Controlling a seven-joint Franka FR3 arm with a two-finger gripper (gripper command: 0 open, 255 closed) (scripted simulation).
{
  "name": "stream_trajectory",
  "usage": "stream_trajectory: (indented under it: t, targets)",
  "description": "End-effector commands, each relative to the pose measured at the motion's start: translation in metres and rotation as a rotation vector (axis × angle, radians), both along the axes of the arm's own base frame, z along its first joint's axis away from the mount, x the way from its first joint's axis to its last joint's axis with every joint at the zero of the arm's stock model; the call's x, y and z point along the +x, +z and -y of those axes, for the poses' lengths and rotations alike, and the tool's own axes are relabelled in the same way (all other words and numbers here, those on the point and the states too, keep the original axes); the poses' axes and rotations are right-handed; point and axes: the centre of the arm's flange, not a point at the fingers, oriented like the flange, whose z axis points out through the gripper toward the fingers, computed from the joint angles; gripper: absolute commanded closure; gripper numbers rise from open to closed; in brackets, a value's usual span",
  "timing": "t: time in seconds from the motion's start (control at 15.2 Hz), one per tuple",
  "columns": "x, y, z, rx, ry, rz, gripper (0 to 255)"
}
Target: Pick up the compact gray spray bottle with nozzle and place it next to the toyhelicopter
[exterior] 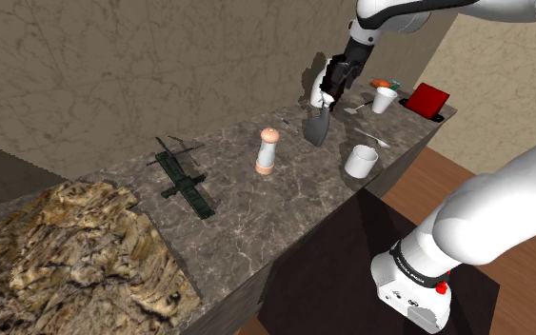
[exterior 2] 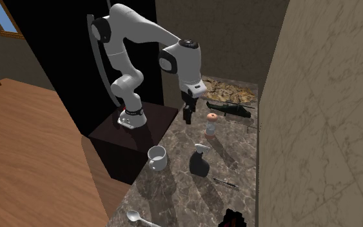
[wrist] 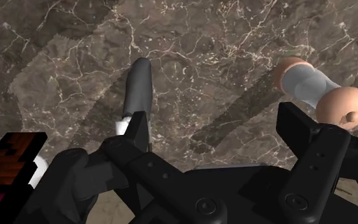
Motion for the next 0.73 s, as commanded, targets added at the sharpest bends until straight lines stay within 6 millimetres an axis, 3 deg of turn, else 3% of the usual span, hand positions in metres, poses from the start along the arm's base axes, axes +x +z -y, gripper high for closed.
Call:
stream_trajectory:
  t: [0.0, 0.46, 0.66]
  targets:
    - [0.017, -0.015, 0.018, -0.009, 0.002, -0.005, 0]
    - [0.069, -0.059, 0.078, -0.036, 0.008, -0.021, 0]
    - [0.072, -0.072, 0.081, -0.038, 0.008, -0.022, 0]
